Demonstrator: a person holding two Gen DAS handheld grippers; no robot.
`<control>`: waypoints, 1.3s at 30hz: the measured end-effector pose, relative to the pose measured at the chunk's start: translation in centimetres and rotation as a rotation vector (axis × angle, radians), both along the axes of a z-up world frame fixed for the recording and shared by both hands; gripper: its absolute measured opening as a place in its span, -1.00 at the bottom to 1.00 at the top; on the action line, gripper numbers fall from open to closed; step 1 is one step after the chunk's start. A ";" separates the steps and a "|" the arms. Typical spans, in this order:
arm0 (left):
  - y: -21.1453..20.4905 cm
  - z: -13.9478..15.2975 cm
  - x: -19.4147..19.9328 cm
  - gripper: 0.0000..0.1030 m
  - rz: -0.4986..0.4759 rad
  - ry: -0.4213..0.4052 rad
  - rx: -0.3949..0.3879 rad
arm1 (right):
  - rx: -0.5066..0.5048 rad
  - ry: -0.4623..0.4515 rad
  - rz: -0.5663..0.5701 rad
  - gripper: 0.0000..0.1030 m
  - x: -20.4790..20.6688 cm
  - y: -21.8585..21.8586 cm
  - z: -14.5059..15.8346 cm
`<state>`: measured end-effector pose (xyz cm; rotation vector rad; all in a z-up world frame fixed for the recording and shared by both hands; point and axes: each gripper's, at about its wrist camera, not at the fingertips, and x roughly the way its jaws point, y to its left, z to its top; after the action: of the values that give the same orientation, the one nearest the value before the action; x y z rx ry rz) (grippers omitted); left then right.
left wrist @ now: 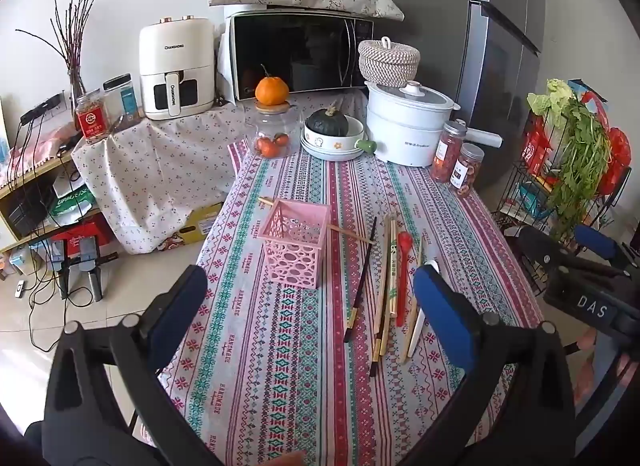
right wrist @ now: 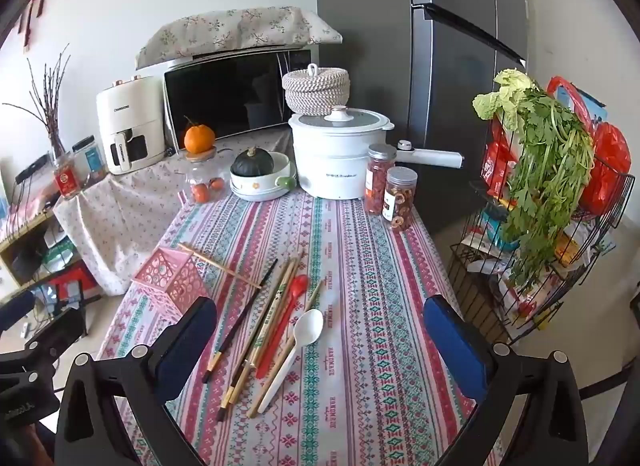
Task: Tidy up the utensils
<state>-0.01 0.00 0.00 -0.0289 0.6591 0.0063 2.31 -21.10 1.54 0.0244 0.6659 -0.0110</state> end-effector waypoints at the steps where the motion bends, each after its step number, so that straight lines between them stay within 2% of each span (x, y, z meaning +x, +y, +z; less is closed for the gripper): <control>1: 0.0 0.0 0.0 0.99 -0.001 0.001 -0.011 | -0.011 0.017 -0.002 1.00 0.1 0.0 0.0; 17: -0.3 -0.6 0.4 0.99 -0.011 0.032 -0.026 | 0.011 -0.001 -0.004 1.00 -0.1 0.0 0.2; 39: -0.3 -0.8 0.3 0.99 -0.015 0.036 -0.038 | 0.013 0.000 -0.004 1.00 -0.1 0.0 0.0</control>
<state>0.25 -0.28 -0.75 -0.0606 0.6950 -0.0197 2.18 -21.11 1.56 0.0384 0.6655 -0.0106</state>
